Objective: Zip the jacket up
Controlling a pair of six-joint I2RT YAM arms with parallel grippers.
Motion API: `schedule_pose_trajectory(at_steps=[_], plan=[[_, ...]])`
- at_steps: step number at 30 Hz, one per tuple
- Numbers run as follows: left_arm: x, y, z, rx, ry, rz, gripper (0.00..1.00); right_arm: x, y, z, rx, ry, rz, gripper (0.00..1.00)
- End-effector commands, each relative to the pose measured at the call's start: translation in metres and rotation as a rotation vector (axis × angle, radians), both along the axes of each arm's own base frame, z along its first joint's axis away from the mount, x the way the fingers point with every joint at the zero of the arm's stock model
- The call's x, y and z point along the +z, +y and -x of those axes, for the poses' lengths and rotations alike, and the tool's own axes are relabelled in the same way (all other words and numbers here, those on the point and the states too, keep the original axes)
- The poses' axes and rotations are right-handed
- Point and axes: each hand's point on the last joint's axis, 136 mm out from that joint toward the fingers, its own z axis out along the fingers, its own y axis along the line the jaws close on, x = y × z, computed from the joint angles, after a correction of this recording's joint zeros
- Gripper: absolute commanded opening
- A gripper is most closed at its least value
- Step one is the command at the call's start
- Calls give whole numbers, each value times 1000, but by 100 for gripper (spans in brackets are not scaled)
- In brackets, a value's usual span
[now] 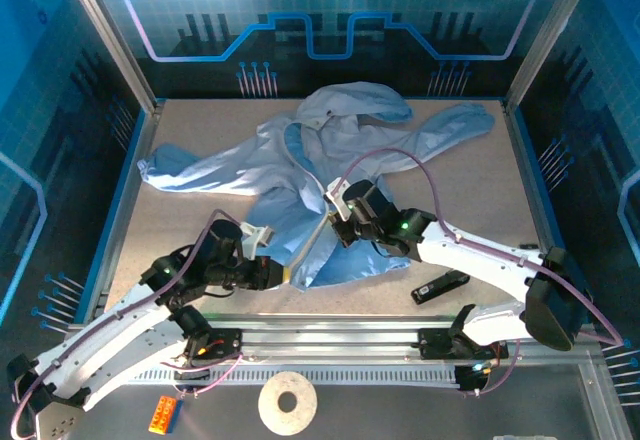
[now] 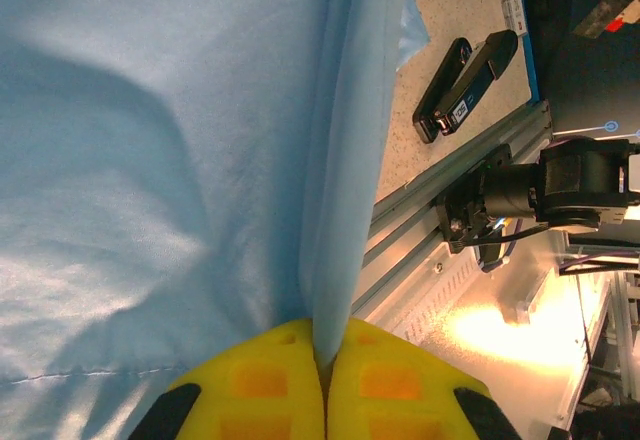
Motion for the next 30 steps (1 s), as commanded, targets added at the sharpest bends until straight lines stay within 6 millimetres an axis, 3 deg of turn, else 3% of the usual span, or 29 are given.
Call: schedule_pose_trajectory(at_steps=[1, 30], plan=[[-7, 10, 21, -18, 100, -42, 0, 14, -30, -27, -141, -67, 16, 0], [1, 21, 20, 18, 68, -81, 0, 13, -35, -77, -154, -38, 17, 0]])
